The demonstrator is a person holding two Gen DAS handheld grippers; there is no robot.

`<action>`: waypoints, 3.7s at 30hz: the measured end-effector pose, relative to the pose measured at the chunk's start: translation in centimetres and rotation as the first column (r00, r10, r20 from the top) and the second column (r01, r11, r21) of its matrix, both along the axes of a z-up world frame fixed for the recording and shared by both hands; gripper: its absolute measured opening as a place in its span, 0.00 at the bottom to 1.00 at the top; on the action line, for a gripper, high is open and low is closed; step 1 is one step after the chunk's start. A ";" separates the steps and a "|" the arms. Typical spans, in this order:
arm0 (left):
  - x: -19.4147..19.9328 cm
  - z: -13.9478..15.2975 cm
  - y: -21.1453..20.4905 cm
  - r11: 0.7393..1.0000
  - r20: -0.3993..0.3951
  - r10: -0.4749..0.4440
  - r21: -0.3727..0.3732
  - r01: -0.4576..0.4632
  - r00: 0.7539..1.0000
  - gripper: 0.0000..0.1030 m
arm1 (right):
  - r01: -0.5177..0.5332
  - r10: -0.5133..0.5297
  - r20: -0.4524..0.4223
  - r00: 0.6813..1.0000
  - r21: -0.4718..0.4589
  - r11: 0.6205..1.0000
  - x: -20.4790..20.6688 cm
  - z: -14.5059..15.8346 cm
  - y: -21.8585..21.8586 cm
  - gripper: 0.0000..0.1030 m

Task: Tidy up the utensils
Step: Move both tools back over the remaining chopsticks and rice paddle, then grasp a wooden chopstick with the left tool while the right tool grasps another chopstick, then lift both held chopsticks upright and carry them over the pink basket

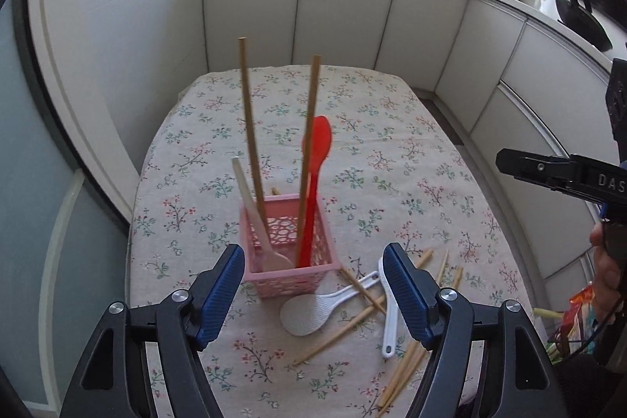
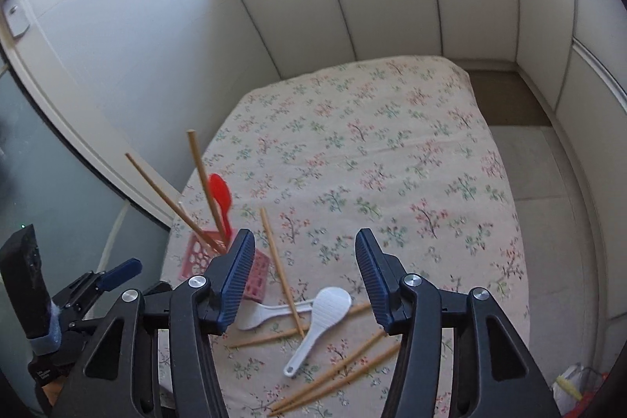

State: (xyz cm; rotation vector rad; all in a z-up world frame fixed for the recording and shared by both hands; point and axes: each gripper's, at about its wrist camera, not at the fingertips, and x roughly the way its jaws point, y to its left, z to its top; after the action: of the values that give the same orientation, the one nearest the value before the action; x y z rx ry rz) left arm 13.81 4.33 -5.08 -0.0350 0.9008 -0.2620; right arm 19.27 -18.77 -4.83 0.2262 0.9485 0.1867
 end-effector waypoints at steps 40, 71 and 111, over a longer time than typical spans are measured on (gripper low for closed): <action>4.5 -14.2 -21.2 0.911 -0.410 -0.297 0.148 0.384 0.862 0.15 | 0.093 -0.163 -0.482 0.861 -0.165 0.982 -1.4 -13.0 -12.3 0.59; 2.0 -7.0 -13.2 0.947 -0.249 -0.270 0.108 0.304 0.930 0.06 | -0.012 -0.066 -0.554 0.830 -0.136 0.991 0.4 -16.7 -4.3 0.55; -1.9 2.3 -6.3 0.992 0.092 -0.128 -0.004 0.129 0.987 0.06 | -0.045 0.025 -0.127 0.992 -0.159 0.986 -1.4 -5.4 0.8 0.07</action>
State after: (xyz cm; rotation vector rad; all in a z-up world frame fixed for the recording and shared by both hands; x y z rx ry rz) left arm 11.92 -1.95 -2.78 0.0255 0.8111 -0.3851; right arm 17.90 -18.02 -10.25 0.0724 1.0873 0.1284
